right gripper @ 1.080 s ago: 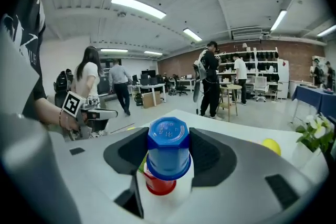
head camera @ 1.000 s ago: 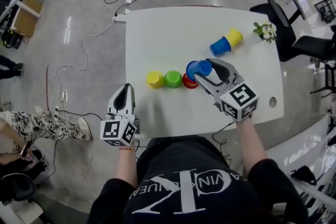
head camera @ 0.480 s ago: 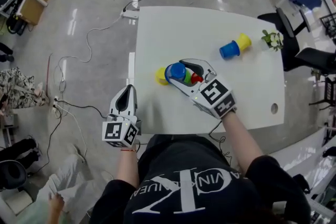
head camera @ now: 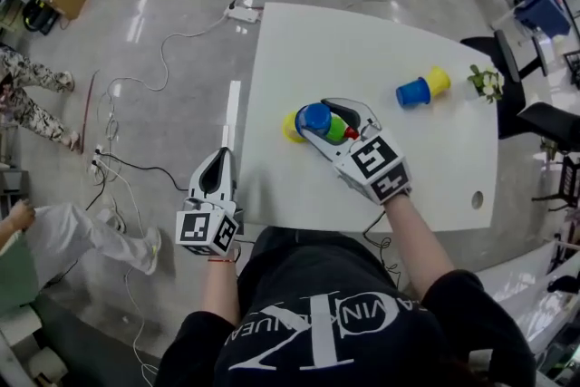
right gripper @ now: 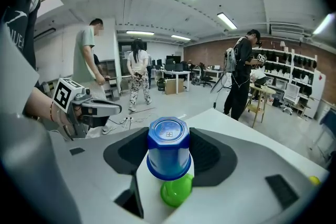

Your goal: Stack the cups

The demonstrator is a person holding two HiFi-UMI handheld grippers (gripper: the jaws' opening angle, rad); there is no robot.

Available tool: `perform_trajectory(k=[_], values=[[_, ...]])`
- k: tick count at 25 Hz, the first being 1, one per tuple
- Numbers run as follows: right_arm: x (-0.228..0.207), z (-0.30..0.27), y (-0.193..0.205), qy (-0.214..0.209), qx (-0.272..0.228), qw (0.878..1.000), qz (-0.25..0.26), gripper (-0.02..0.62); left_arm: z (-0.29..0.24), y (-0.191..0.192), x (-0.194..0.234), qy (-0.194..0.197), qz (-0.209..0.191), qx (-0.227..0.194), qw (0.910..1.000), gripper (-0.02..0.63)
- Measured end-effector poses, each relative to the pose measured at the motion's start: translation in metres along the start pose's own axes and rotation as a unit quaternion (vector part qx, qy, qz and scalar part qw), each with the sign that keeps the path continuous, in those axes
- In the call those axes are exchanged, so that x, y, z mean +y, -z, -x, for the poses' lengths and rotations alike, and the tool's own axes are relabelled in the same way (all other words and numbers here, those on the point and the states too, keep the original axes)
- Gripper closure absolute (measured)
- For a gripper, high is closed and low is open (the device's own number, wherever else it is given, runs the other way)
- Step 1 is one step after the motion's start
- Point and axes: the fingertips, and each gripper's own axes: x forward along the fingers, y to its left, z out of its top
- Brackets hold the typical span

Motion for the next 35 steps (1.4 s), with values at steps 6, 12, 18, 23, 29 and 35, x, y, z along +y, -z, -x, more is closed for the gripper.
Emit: perform_trajectory(k=[6, 12, 18, 23, 29, 35], values=[[-0.004, -0.002, 0.011, 0.005, 0.012, 1.0, 0.006, 0.342, -0.003, 0.001, -0.002, 0.001, 0.003, 0.0, 1.0, 0.601], [-0.002, 0.002, 0.005, -0.008, -0.024, 0.999, -0.02, 0.25, -0.01, 0.001, -0.006, 0.01, 0.003, 0.003, 0.9999, 0.601], [-0.009, 0.025, -0.003, -0.006, -0.053, 0.998, -0.041, 0.213, -0.02, -0.003, -0.01, 0.016, -0.002, 0.004, 0.9999, 0.601], [-0.036, 0.06, -0.001, 0.022, -0.084, 0.993, -0.083, 0.245, -0.036, -0.007, -0.017, 0.027, -0.005, 0.003, 0.9996, 0.601], [-0.086, 0.095, 0.034, 0.087, -0.056, 0.991, -0.085, 0.319, -0.051, -0.01, -0.028, 0.036, -0.009, 0.006, 0.9993, 0.601], [-0.134, 0.103, 0.099, 0.135, 0.086, 0.986, 0.038, 0.325, -0.059, -0.01, -0.03, 0.029, -0.011, 0.015, 0.9994, 0.601]])
